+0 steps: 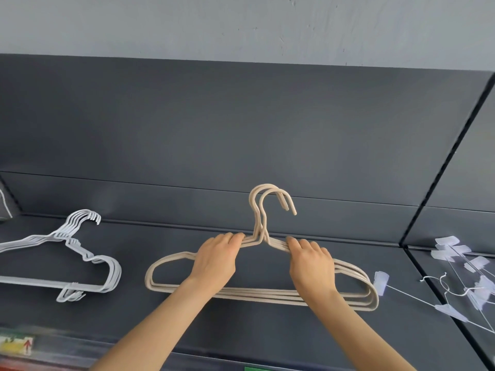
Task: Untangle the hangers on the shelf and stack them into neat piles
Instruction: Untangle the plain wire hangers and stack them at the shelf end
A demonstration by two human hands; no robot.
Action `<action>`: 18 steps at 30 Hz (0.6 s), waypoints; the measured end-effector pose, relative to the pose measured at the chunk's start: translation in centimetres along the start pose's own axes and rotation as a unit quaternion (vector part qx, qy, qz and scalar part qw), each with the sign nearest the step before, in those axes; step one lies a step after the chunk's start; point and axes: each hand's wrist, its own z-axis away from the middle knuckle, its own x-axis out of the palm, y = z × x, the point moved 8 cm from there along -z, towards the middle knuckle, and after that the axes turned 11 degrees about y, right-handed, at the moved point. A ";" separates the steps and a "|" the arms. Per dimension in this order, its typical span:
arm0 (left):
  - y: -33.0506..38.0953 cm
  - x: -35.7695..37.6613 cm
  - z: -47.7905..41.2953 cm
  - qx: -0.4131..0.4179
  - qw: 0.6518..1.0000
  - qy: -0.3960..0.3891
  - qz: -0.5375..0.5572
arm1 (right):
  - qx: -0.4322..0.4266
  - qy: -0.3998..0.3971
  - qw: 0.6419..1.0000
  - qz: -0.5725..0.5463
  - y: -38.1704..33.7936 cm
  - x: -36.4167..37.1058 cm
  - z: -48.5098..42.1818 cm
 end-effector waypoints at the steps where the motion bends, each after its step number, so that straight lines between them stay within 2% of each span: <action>1: 0.1 -0.1 -0.1 0.000 1.000 0.003 0.006 | 0.009 -0.007 1.000 -0.002 0.3 0.2 -0.1; 7: 0.4 -0.1 -0.3 0.022 0.999 0.027 0.020 | 0.050 -0.044 0.997 -0.036 1.9 1.4 0.0; 18: -1.5 0.1 0.3 -0.005 1.000 0.007 0.020 | 0.016 -0.081 0.995 -0.054 1.9 2.6 0.4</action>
